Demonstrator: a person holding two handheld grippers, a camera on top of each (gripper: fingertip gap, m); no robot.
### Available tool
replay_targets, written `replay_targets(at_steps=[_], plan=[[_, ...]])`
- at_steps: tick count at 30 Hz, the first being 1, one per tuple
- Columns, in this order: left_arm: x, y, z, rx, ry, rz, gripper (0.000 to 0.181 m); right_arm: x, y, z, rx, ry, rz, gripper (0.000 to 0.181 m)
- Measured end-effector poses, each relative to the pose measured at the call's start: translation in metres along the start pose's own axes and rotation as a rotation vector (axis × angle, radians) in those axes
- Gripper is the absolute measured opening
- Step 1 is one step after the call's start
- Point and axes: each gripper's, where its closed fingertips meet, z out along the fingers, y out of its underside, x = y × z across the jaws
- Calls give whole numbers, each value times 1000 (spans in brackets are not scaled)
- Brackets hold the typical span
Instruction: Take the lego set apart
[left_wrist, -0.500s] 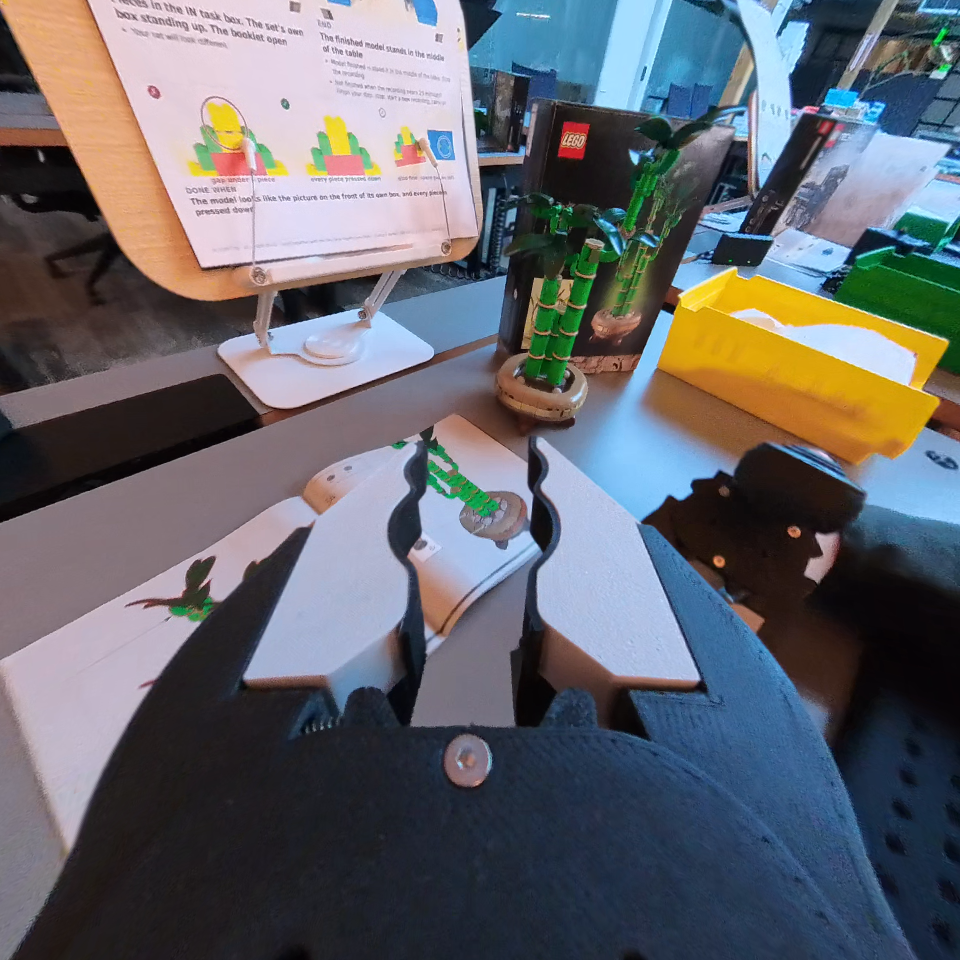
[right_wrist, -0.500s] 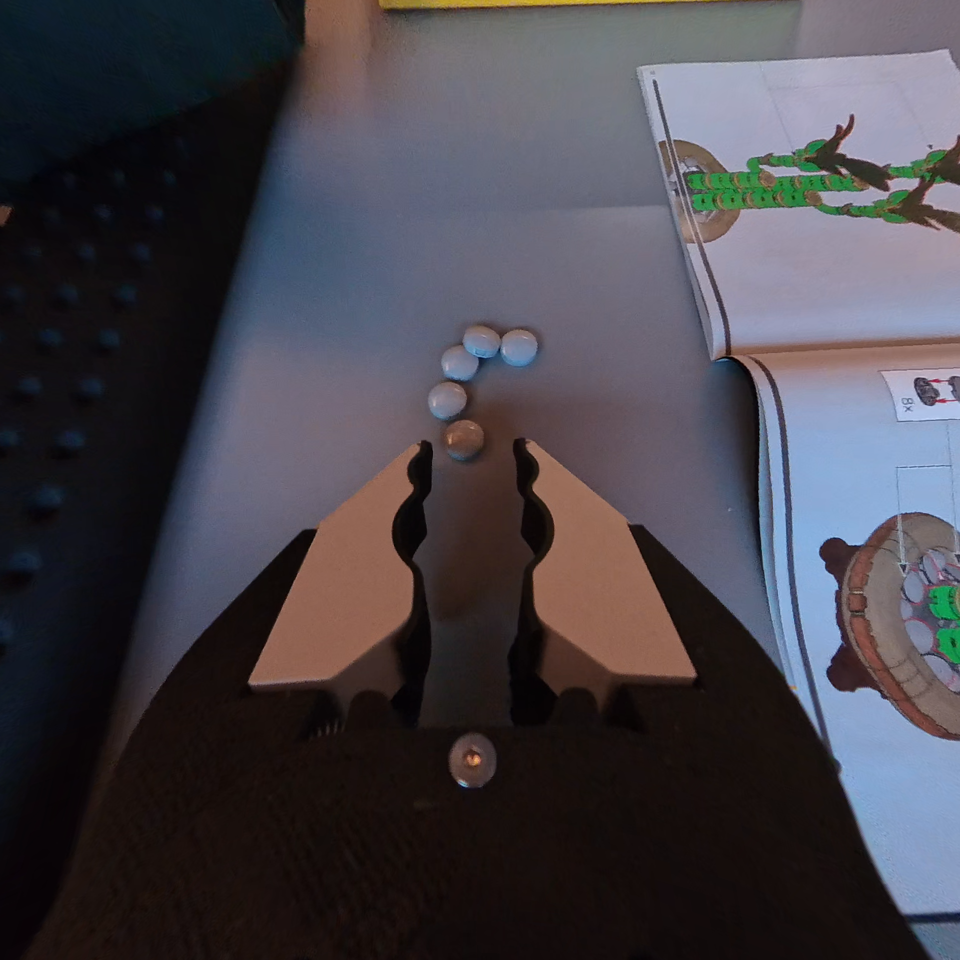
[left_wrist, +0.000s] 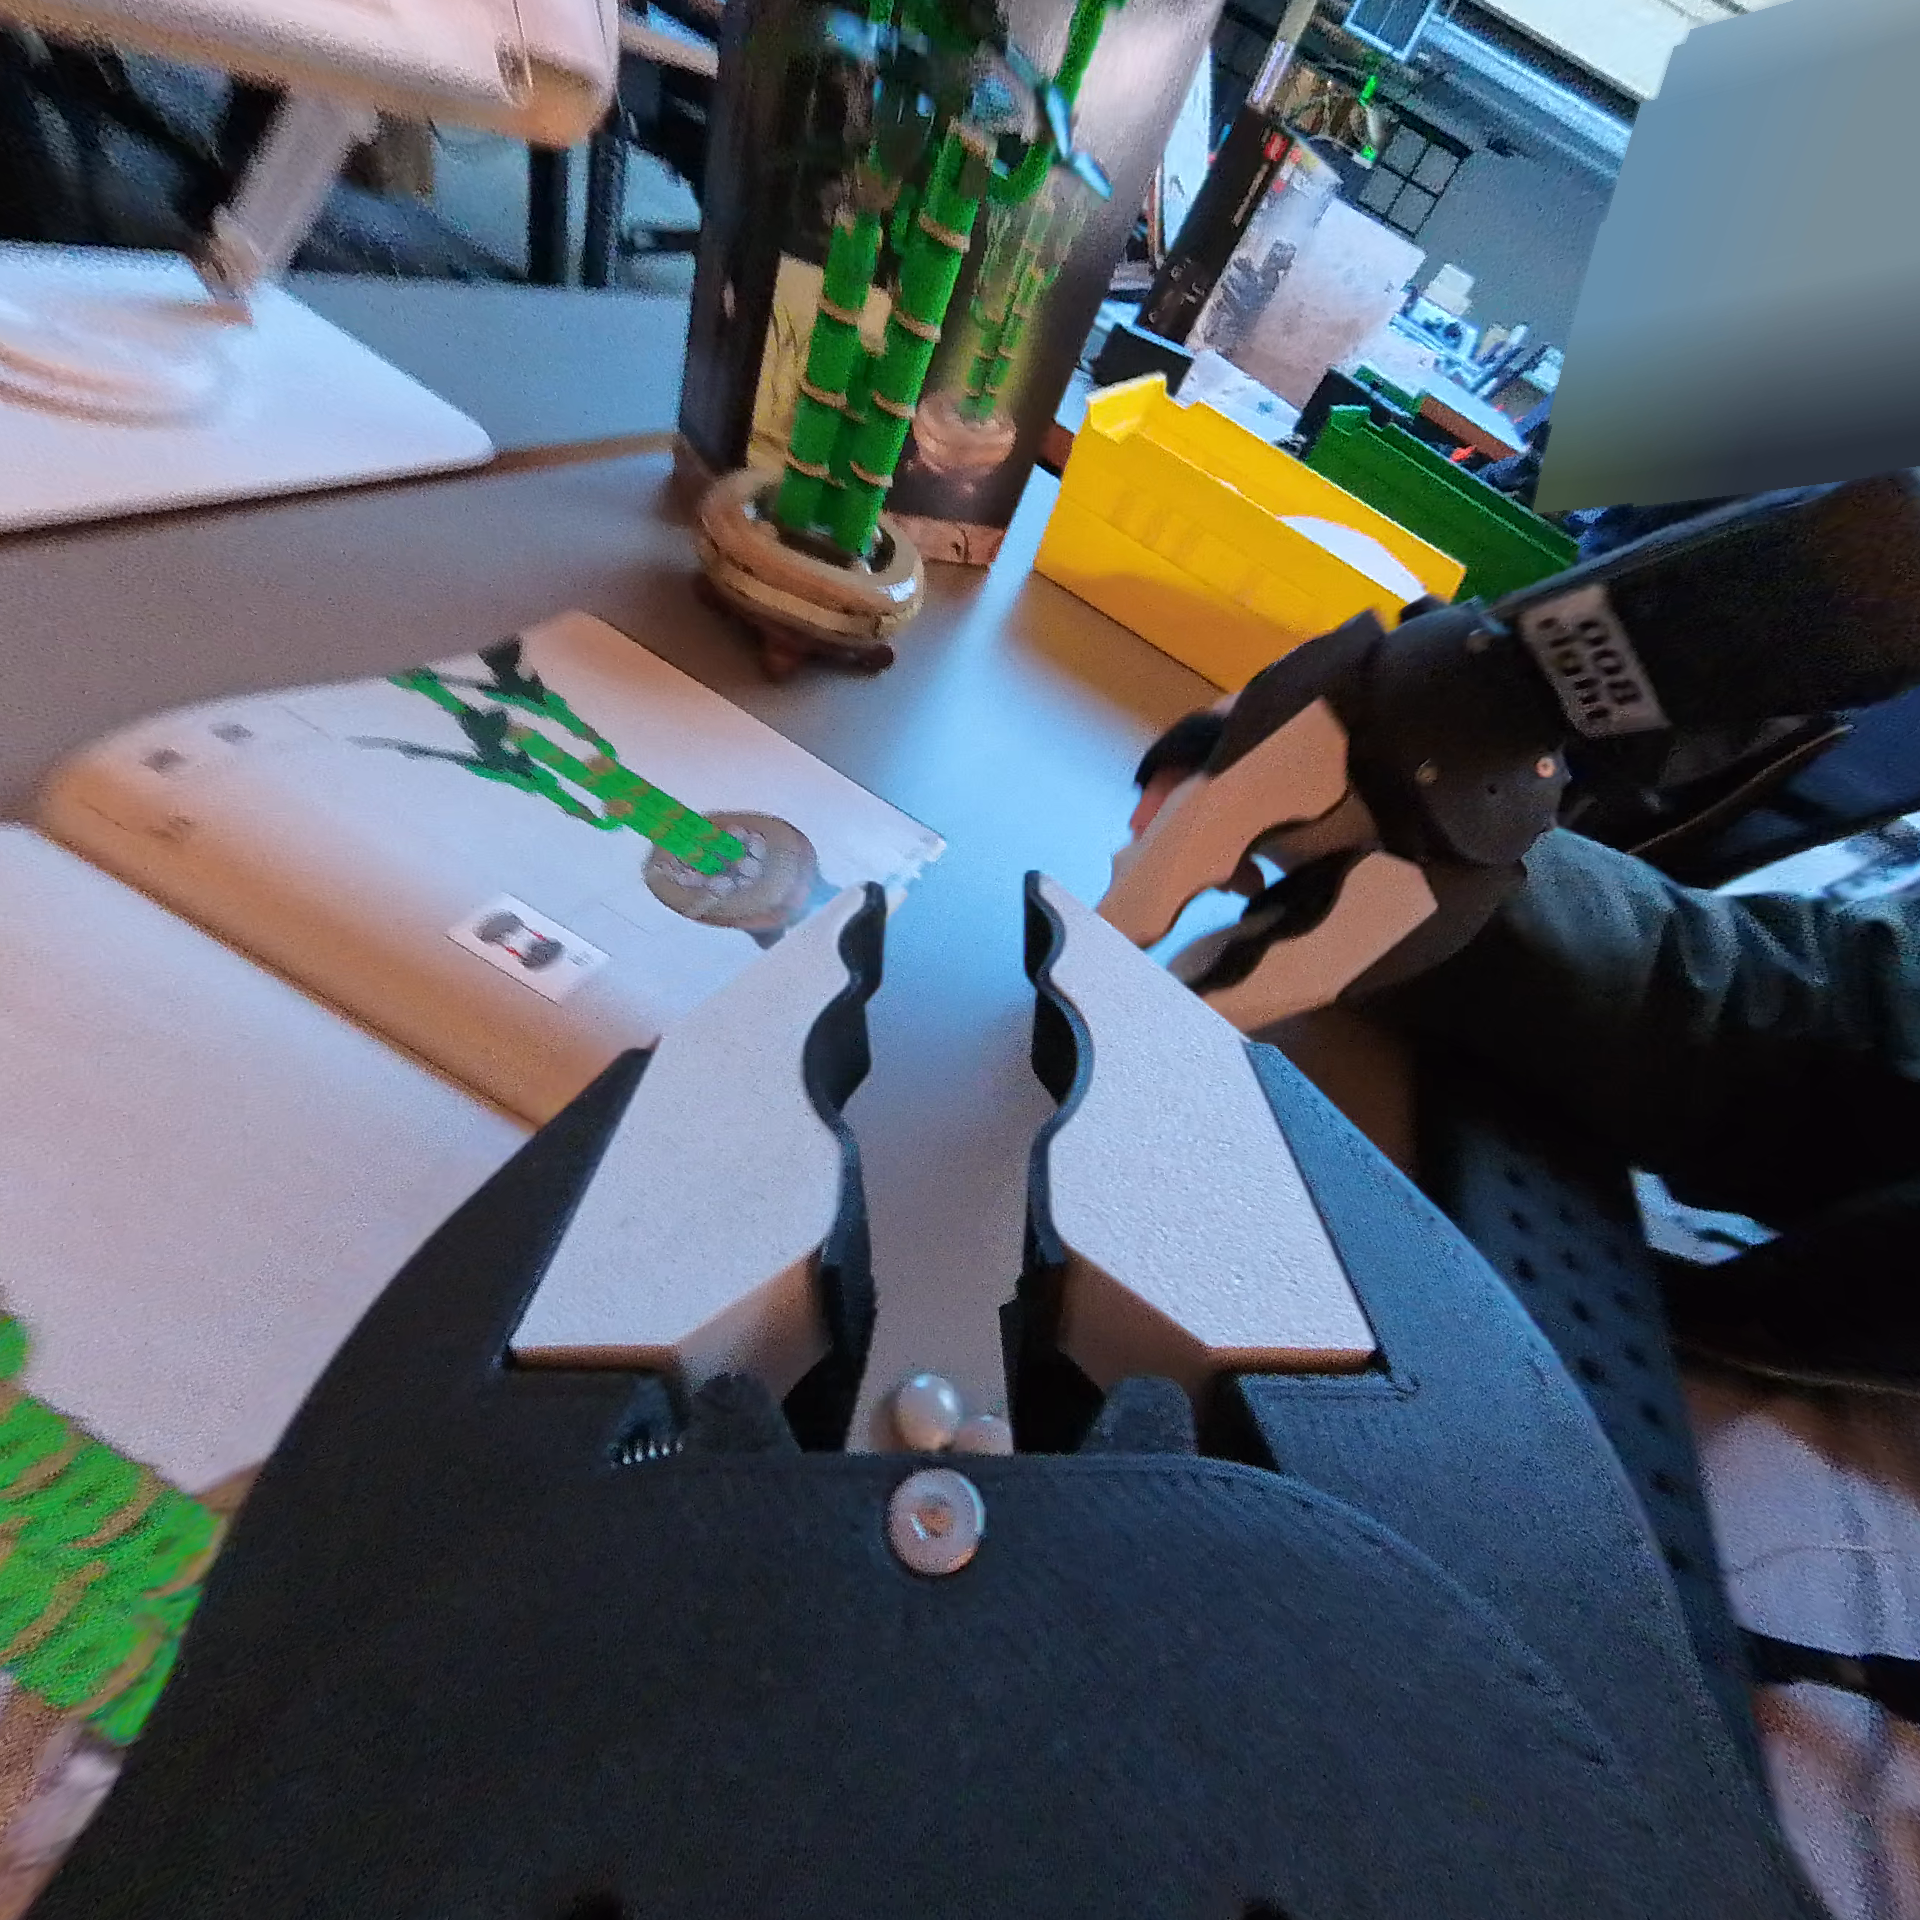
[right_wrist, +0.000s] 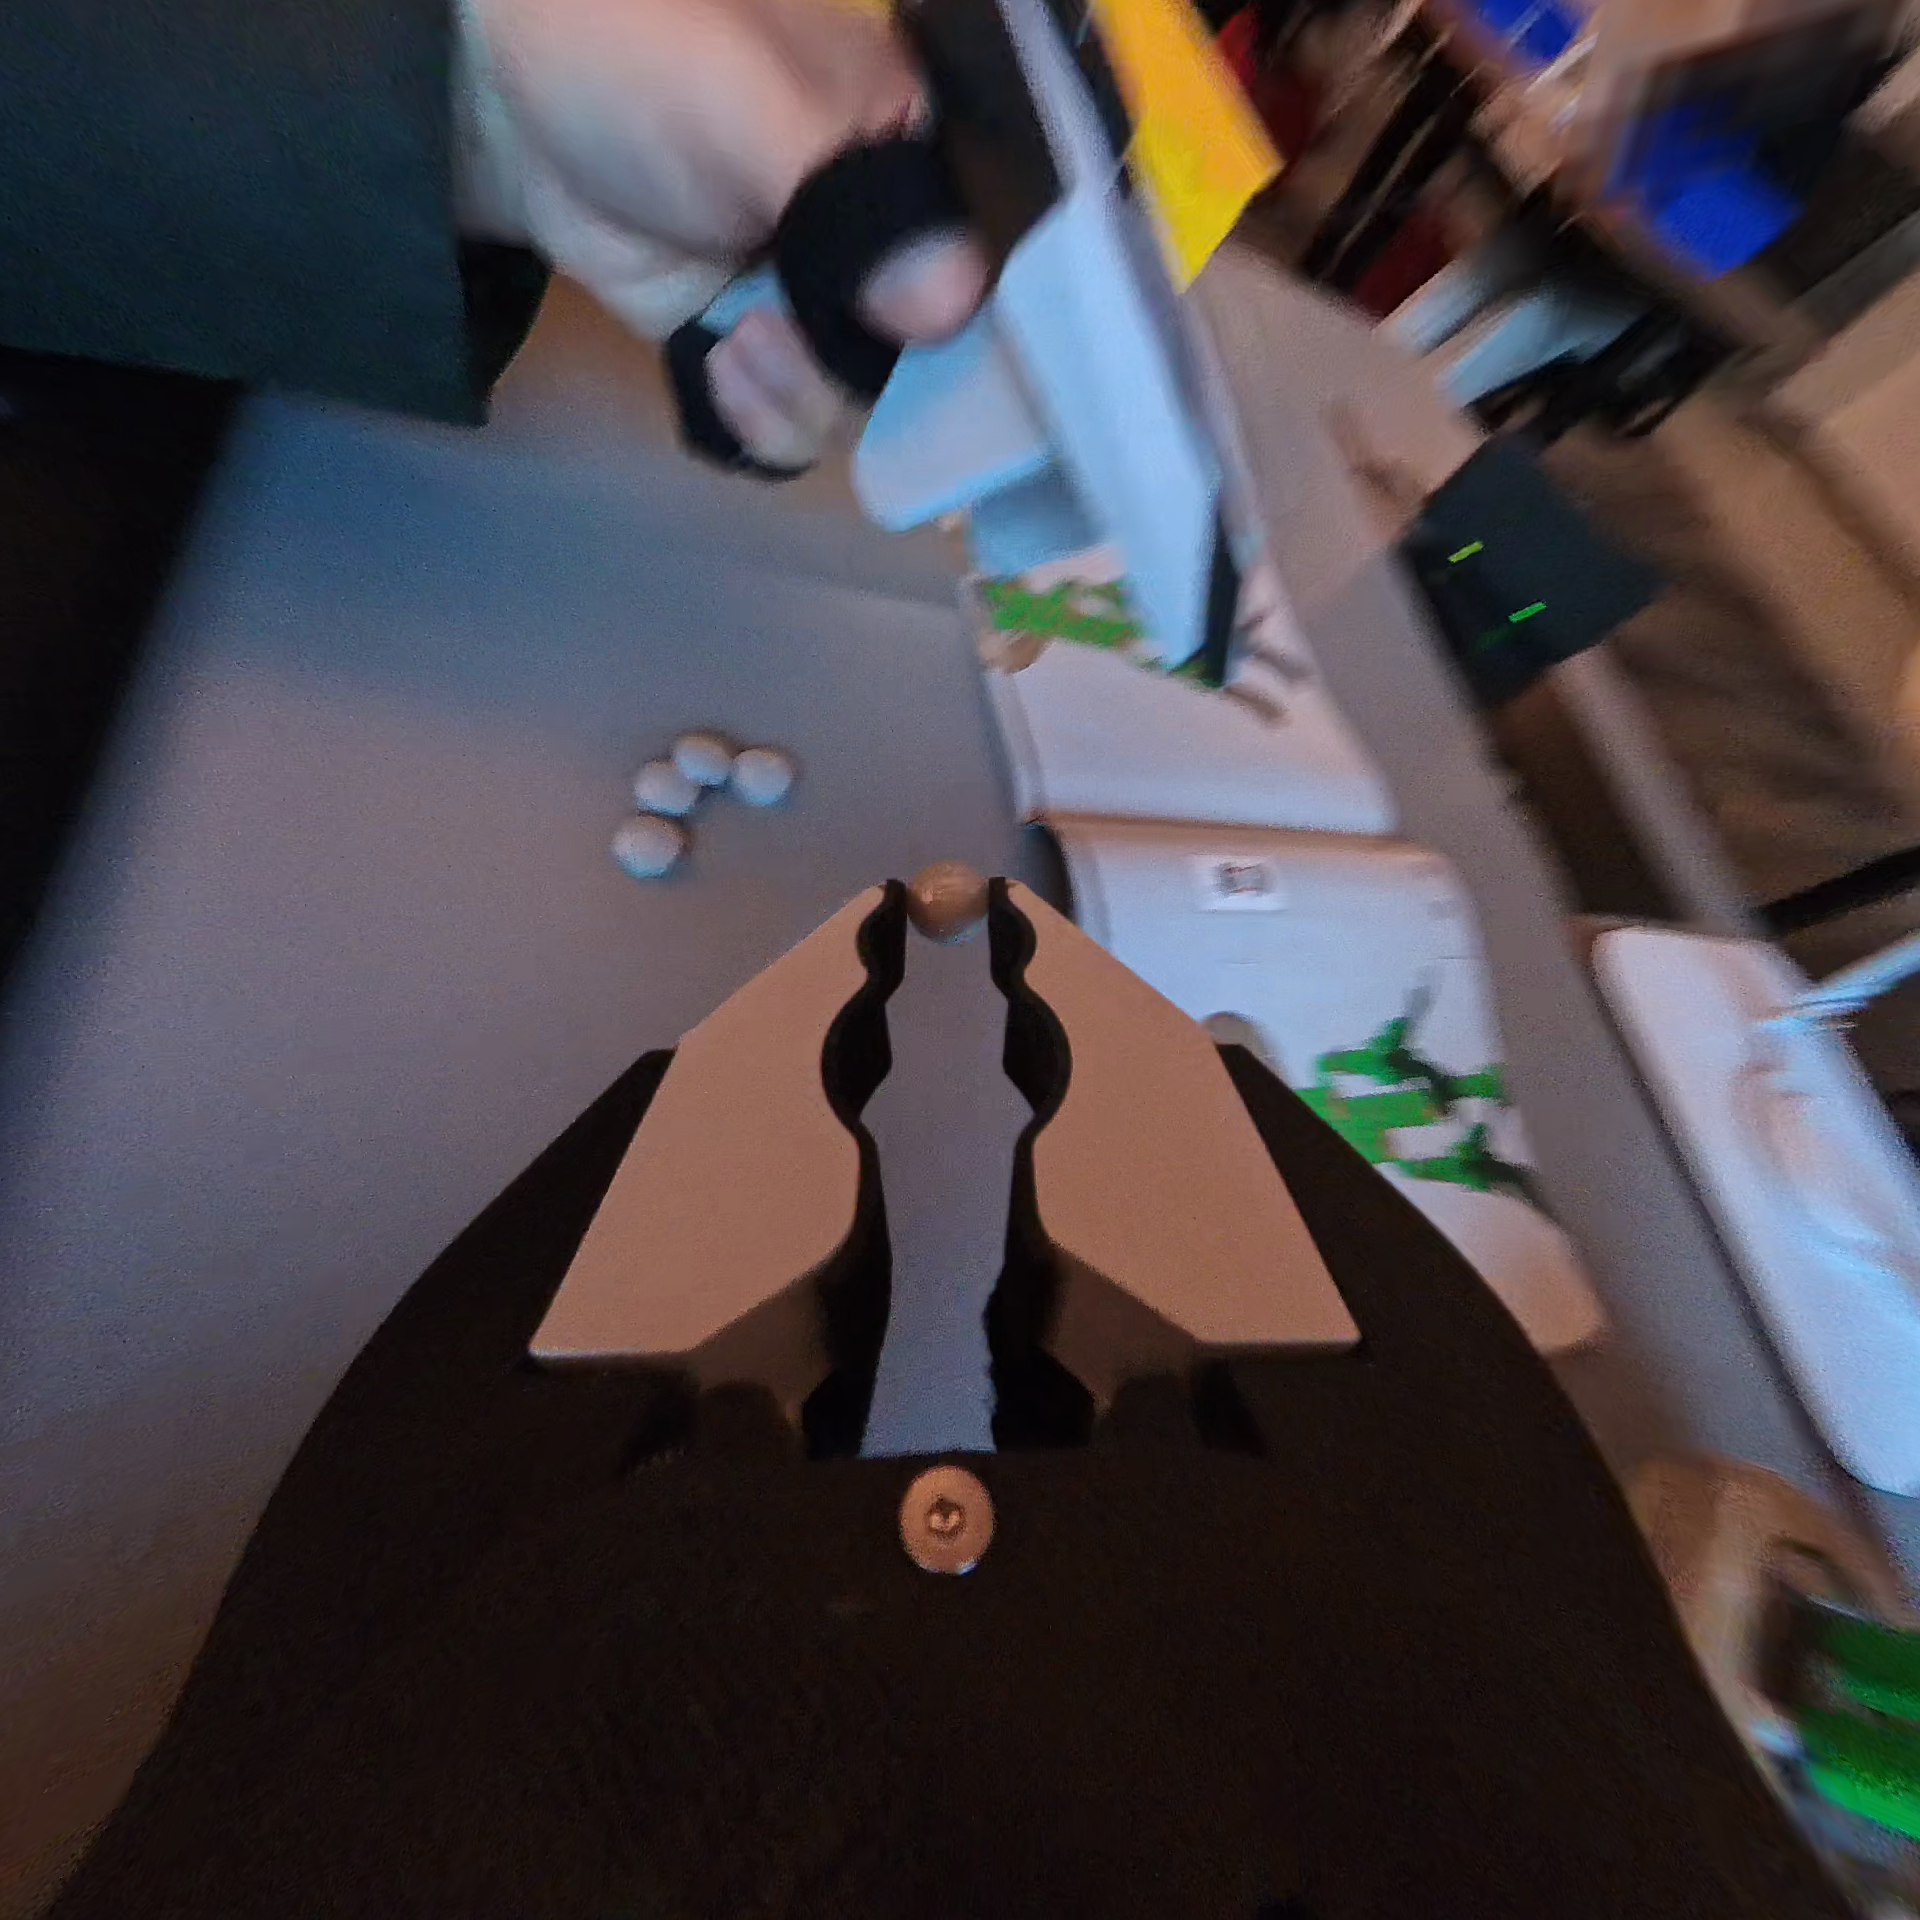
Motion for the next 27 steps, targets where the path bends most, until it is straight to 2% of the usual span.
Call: replay_targets(at_steps=[4, 8, 17, 20, 23, 25, 27], plan=[[23, 10, 12, -27, 215, -205, 23, 15, -23, -20, 96, 137, -120, 14], [41, -1, 12, 34, 407, -382, 22, 17, -20, -19, 74, 158, -127, 14], [44, 0, 14, 31, 431, -373, 6, 20, -32, -23, 134, 201, -126, 14], [43, -3, 12, 45, 407, -333, 13, 23, -37, -27, 152, 231, -140, 14], [54, 0, 14, 20, 464, -349, 17, 23, -39, -28, 165, 234, -138, 14], [58, 0, 17, 23, 500, -385, 4, 21, -43, -30, 191, 233, -138, 14], [63, -7, 15, 67, 563, -442, 4, 24, -49, -35, 246, 242, -121, 15]])
